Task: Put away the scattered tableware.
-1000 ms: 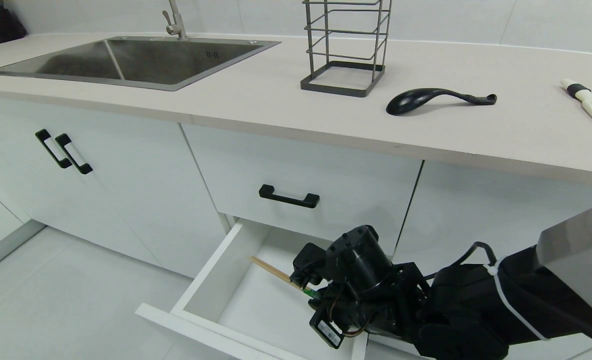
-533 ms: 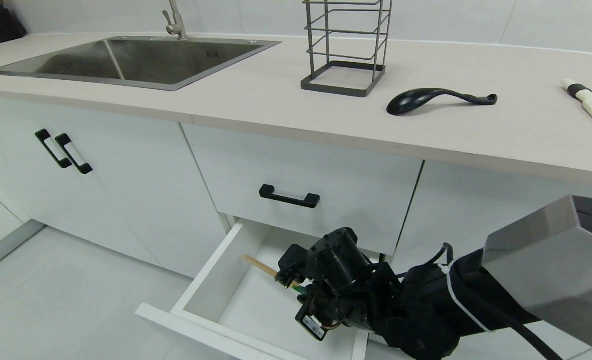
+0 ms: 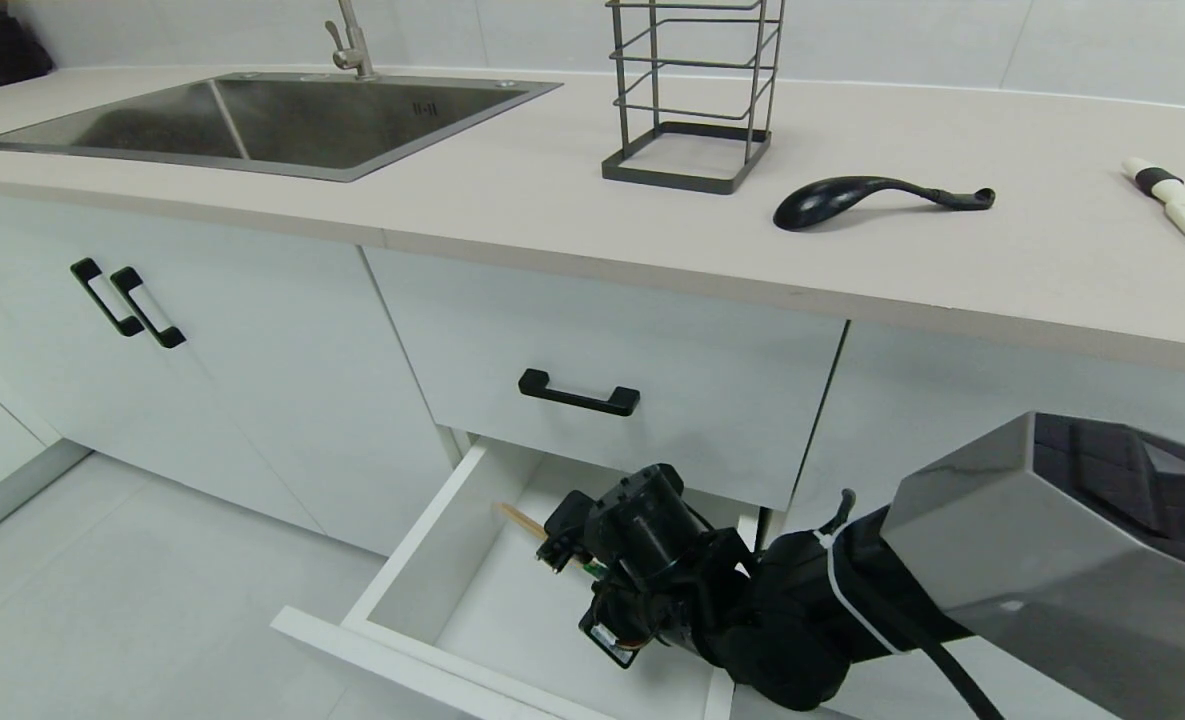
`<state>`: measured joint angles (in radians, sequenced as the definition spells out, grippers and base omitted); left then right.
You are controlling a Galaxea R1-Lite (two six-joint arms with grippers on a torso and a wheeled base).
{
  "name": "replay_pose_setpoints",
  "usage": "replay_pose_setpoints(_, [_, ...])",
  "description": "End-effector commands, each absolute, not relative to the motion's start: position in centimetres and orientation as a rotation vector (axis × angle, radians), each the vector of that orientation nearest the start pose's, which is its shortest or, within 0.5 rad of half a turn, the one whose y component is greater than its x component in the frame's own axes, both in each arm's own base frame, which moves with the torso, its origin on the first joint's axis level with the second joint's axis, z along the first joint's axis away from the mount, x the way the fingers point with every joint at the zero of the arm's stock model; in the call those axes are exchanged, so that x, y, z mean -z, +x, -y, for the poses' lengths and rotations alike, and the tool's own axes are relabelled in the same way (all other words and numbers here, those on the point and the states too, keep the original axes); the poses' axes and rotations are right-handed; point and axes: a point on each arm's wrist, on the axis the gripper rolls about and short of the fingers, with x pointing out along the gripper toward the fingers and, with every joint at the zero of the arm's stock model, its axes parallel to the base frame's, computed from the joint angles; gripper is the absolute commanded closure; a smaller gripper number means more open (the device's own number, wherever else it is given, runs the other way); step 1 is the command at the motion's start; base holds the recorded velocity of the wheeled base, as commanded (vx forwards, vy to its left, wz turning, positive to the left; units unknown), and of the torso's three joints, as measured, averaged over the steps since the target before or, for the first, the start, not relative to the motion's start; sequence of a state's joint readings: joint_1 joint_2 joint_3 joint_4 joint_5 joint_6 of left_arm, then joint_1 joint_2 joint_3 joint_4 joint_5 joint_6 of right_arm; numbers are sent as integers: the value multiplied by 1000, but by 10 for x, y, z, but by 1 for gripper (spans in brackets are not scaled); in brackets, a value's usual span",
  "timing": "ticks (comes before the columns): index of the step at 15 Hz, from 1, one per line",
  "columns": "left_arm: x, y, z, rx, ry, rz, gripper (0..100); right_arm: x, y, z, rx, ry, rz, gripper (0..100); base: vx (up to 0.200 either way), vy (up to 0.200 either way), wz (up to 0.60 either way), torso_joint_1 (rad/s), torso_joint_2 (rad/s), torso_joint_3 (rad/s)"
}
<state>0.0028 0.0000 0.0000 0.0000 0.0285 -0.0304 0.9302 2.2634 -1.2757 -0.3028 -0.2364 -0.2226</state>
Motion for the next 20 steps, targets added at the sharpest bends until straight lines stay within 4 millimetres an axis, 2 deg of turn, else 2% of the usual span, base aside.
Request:
replay_pose_setpoints(1, [-75, -23, -1, -32, -31, 0, 0, -55, 264, -344, -733, -599, -522, 100, 0, 0, 0, 0, 0, 0])
replay_pose_setpoints(5, [-75, -23, -1, -32, -31, 0, 0, -41, 267, -346, -729, -600, -558, 100, 0, 0, 0, 0, 0, 0])
replay_pose_setpoints(11, [-75, -23, -1, -32, -31, 0, 0, -30, 277, -348, -713, -594, -569, 100, 0, 0, 0, 0, 0, 0])
replay_pose_setpoints(14, [-75, -23, -1, -32, -31, 0, 0, -27, 283, -355, -718, -586, -557, 100, 0, 0, 0, 0, 0, 0])
replay_pose_setpoints(20, [-75, -23, -1, -32, -31, 0, 0, -21, 283, -357, -720, -594, -564, 100, 0, 0, 0, 0, 0, 0])
